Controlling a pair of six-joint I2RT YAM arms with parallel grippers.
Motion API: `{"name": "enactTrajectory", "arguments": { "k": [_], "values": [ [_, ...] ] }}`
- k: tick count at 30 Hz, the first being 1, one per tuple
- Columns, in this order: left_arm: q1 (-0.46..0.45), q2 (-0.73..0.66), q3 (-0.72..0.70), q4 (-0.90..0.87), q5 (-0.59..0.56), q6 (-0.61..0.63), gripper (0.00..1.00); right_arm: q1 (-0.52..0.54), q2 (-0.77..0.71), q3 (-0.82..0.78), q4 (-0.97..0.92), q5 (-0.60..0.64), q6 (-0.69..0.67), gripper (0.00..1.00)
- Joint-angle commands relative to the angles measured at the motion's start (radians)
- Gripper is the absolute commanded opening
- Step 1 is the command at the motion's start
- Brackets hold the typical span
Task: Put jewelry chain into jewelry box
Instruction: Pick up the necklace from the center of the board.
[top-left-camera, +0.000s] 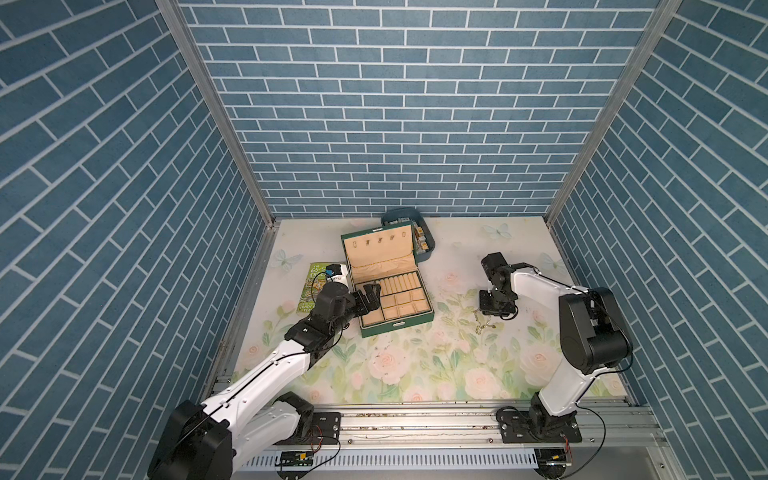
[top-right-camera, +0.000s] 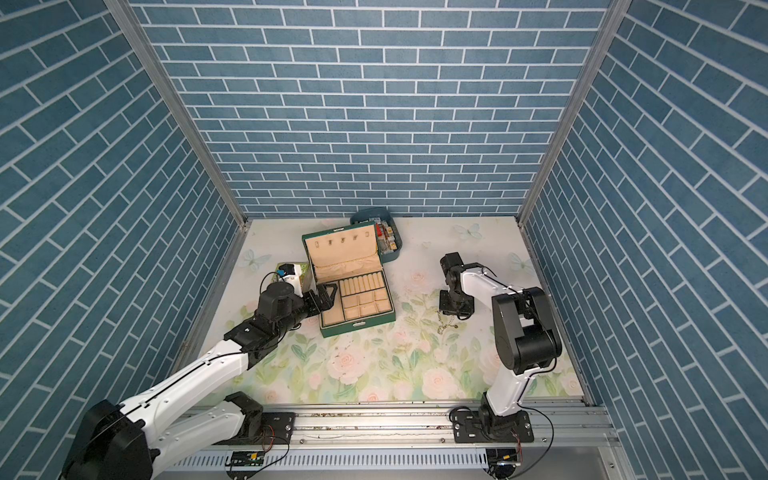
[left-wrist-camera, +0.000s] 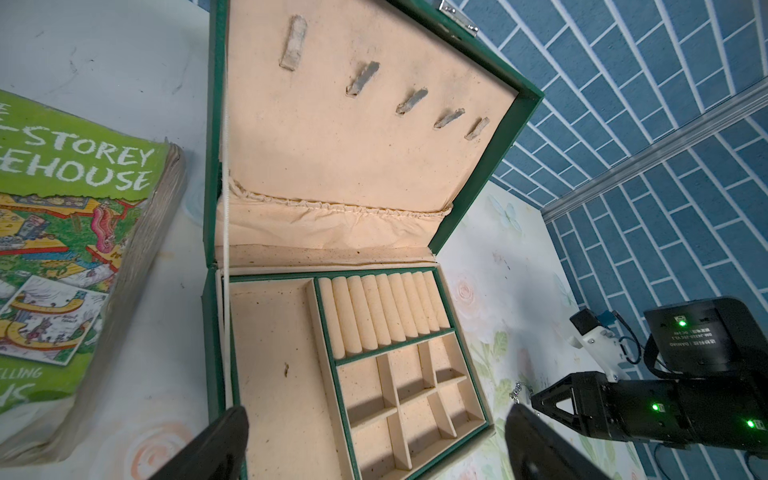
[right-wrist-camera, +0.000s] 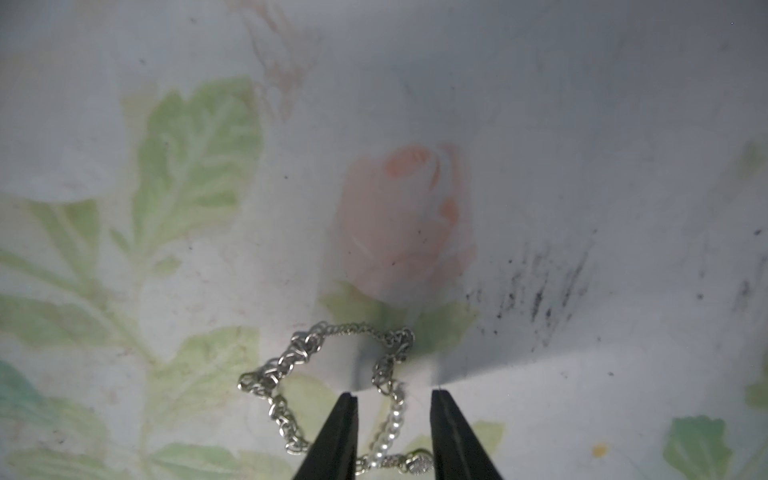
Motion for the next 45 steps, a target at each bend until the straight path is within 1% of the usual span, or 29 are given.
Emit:
{"name": "enactTrajectory", "arguments": {
  "k": [1,11,14,20,24,29,38,45],
  "values": [
    [-0.007,0.009,-0.008,0.02,0.008,0.019,1.0,-0.007,0.018,-0.005,-0.027,0.012,-0.026,0.34],
    [-0.006,0.013,-0.011,0.024,0.012,0.014,1.0,-0.006,0.048,-0.035,-0.009,0.005,-0.03,0.3],
    [-0.006,0.014,-0.01,0.023,0.011,0.013,1.0,-0.005,0.056,-0.044,-0.003,0.012,-0.034,0.27],
    [-0.007,0.015,-0.01,0.02,0.01,0.013,1.0,-0.005,0.055,-0.07,0.012,0.002,-0.037,0.1],
    [-0.007,0.02,-0.005,0.02,0.013,0.011,1.0,-0.004,0.04,-0.068,0.015,0.004,-0.037,0.0],
    [-0.007,0.015,0.002,0.012,0.009,0.011,1.0,0.002,-0.013,-0.056,0.011,0.034,-0.034,0.0],
    [-0.008,-0.004,0.015,-0.009,-0.003,0.013,1.0,0.054,-0.115,-0.009,-0.034,0.122,-0.036,0.0],
    [-0.008,-0.024,0.032,-0.025,-0.013,0.018,1.0,0.134,-0.2,0.082,-0.095,0.264,-0.049,0.0]
  ]
}}
